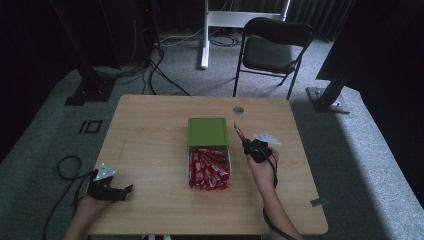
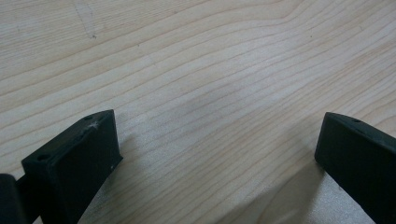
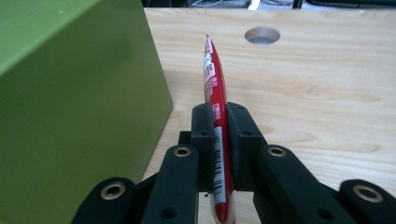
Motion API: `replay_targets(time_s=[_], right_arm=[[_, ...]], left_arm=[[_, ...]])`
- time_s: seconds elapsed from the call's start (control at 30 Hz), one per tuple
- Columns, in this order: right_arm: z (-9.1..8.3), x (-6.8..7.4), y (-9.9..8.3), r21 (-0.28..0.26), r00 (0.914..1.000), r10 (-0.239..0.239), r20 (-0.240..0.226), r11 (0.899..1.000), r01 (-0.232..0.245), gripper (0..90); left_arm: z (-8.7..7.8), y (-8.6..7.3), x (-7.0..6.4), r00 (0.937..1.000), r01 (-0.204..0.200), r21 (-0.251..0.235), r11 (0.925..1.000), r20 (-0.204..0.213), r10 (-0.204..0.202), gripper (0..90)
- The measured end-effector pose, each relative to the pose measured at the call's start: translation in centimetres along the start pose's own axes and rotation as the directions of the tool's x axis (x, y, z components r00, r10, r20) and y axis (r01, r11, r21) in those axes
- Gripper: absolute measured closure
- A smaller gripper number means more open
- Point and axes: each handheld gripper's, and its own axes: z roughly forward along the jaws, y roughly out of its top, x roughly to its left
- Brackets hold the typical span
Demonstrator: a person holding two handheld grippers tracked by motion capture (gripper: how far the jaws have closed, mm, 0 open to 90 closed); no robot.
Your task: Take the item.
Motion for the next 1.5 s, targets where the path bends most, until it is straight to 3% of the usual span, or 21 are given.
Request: replay_targets(time_s=[0.5,0.87,1.23,1.5], right_arm=[[2.7,-0.5,-2.2,0.074,0.9992,0.035,0.017,0.997,-0.037,82.5],[3.3,-0.6,-2.8,0.113,0.9993,0.033,0.015,0.993,-0.035,80.4],[2.9,-0.5,-2.8,0.15,0.9999,0.01,0.001,0.989,-0.01,71.7],[1.6,-1.5,-3.1,0.124,0.9995,0.032,0.003,0.992,-0.032,64.3]], left_arm=[[0.0,0.0,0.0,1.0,0.0,0.0,1.0,0.0,0.0,0.7],[0.0,0.0,0.0,1.0,0.0,0.0,1.0,0.0,0.0,0.7],[0.0,0.0,0.0,1.0,0.0,0.001,1.0,0.0,0.0,0.7],[0.0,0.0,0.0,1.0,0.0,0.0,1.0,0.0,0.0,0.7]])
